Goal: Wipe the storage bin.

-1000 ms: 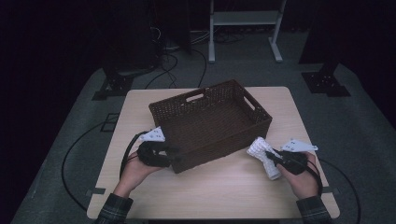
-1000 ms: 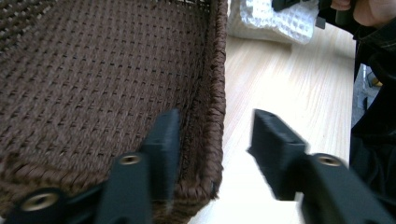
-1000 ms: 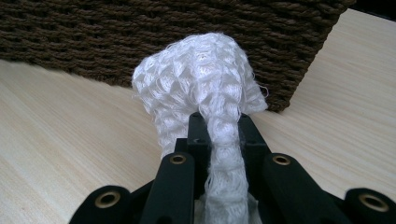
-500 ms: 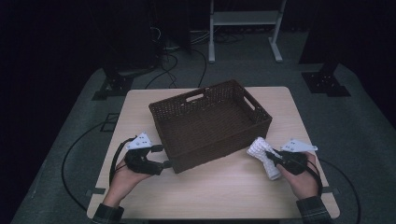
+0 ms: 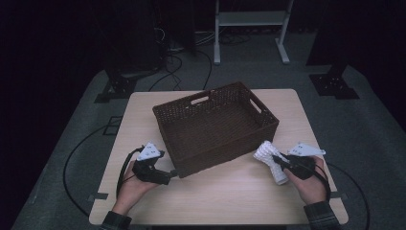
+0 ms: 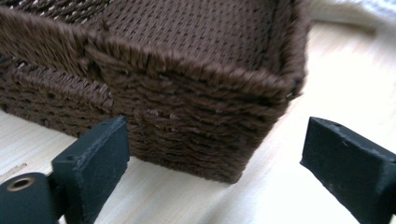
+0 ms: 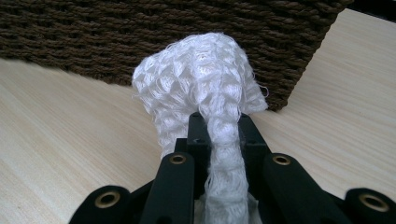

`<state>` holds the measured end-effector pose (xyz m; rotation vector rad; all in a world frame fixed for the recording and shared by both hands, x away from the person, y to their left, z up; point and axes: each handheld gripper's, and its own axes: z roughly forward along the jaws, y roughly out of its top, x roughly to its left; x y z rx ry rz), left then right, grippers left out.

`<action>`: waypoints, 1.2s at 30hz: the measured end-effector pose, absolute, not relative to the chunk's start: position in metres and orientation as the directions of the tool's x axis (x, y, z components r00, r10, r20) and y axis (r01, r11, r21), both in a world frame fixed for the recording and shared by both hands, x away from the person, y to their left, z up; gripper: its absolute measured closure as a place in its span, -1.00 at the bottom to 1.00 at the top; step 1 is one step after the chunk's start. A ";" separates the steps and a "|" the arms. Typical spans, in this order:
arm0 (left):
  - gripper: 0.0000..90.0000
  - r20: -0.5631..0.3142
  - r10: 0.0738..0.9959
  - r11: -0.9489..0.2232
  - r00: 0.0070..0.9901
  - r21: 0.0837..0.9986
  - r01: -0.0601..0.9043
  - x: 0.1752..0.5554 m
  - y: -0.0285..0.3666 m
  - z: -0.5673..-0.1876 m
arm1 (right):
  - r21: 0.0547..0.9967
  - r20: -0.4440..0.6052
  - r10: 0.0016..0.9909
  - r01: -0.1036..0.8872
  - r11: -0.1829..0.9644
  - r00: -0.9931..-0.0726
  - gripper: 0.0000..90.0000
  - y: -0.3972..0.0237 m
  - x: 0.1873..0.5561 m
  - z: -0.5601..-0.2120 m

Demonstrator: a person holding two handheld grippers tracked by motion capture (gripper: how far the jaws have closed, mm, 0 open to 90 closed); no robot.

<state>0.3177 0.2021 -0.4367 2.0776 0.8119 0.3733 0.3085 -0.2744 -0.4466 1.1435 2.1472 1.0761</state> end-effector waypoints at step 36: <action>-0.95 -0.006 0.706 -0.476 0.708 0.736 0.481 0.325 0.181 -0.495 | 0.813 -0.042 0.845 0.473 0.339 -0.533 0.75 -0.274 0.309 -0.448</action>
